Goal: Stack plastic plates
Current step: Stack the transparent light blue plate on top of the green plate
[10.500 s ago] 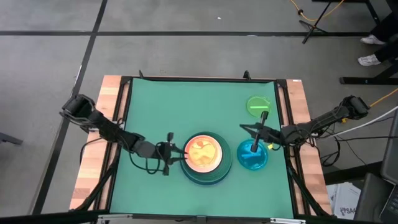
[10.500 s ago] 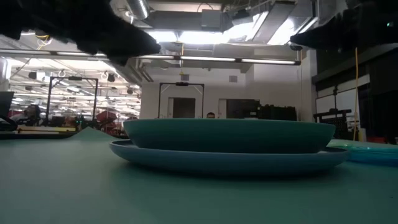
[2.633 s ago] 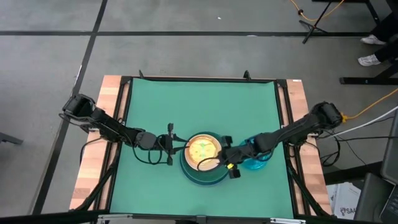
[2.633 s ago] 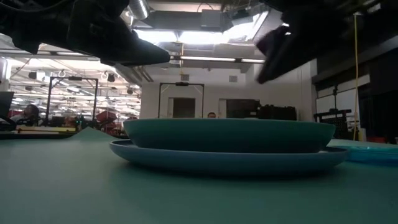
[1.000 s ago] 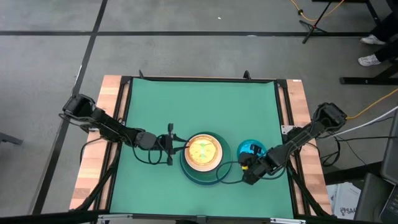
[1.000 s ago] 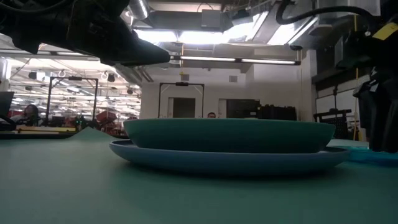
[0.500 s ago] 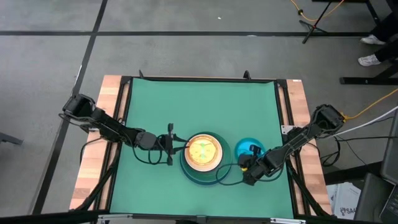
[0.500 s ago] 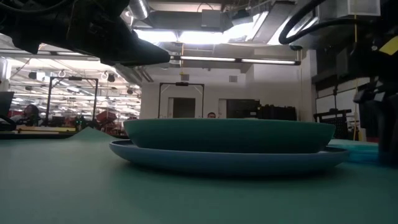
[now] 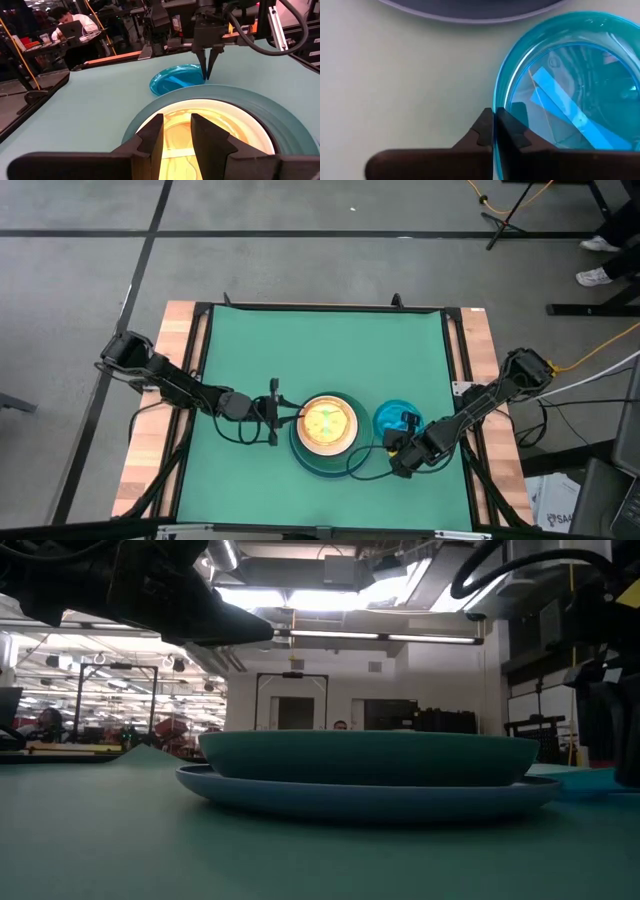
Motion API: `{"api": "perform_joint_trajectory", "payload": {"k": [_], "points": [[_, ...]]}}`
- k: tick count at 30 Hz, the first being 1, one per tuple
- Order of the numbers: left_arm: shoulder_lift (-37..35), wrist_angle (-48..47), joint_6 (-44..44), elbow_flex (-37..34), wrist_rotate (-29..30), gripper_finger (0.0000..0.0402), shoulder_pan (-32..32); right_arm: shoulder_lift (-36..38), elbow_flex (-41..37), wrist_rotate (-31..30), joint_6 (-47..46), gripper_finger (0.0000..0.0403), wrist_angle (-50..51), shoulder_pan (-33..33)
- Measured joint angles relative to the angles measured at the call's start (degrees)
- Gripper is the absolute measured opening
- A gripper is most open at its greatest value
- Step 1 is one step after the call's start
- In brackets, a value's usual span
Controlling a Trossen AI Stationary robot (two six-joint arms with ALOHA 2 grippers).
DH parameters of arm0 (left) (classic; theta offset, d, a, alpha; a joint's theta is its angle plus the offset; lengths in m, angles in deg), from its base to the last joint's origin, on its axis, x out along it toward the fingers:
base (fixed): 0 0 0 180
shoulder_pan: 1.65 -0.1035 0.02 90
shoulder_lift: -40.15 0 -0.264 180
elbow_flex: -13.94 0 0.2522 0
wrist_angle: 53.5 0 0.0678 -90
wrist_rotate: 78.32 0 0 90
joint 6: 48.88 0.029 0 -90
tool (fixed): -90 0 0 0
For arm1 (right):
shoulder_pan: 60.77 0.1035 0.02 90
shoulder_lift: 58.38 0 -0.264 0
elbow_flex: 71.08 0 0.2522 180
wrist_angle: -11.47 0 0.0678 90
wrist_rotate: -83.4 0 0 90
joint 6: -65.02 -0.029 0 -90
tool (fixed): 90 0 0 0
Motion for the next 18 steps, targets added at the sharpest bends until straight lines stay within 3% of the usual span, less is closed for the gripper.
{"api": "perform_joint_trajectory", "payload": {"k": [18], "points": [[0.0,0.0,0.0,0.0,0.0,0.0092,0.0,3.4,0.1,-3.6,-1.2,0.0002,2.6,0.0]]}}
